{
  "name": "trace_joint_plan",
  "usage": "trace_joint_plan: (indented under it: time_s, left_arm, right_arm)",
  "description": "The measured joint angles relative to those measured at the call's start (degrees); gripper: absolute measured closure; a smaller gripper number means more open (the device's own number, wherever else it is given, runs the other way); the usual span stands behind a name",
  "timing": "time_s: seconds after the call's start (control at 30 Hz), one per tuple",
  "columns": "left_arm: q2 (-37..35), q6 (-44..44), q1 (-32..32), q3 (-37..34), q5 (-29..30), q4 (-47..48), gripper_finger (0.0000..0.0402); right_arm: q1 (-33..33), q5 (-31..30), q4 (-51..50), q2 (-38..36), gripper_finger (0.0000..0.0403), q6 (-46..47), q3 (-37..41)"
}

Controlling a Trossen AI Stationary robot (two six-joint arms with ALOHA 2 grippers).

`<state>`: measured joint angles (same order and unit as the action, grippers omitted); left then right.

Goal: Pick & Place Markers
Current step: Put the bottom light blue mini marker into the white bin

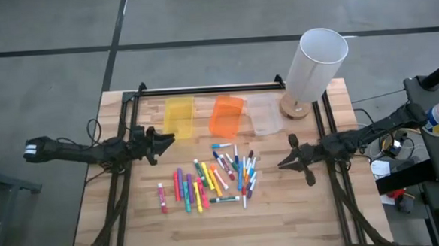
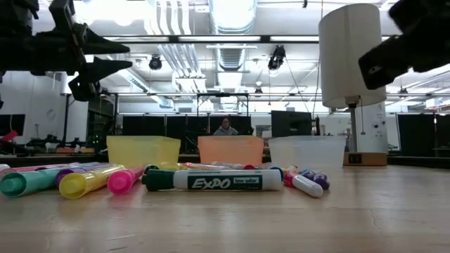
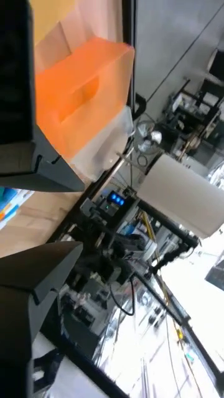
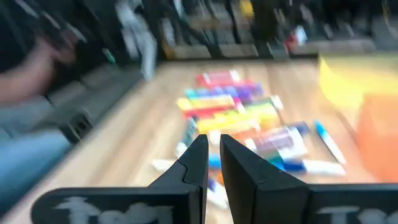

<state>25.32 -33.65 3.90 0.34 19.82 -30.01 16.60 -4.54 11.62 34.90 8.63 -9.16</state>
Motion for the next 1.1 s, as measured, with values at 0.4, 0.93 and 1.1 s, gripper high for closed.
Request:
trace_joint_plan:
  time_s: [0.4, 0.93, 1.1]
  left_arm:
    - [-0.11, 3.89, 0.00, 0.48, -0.86, -7.39, 0.0268]
    - [0.42, 8.35, 0.00, 1.03, -0.88, -7.26, 0.0268]
    - [0.83, 8.02, 0.00, 0.90, -0.88, -7.01, 0.0268]
  right_arm:
    - [-2.64, -3.53, -22.74, 34.86, 0.0319, -12.32, -27.08]
    - [-5.35, -3.16, -49.89, 66.00, 0.0266, -28.18, -51.70]
    - [-6.58, -4.50, -55.18, 69.21, 0.0278, -31.00, -55.97]
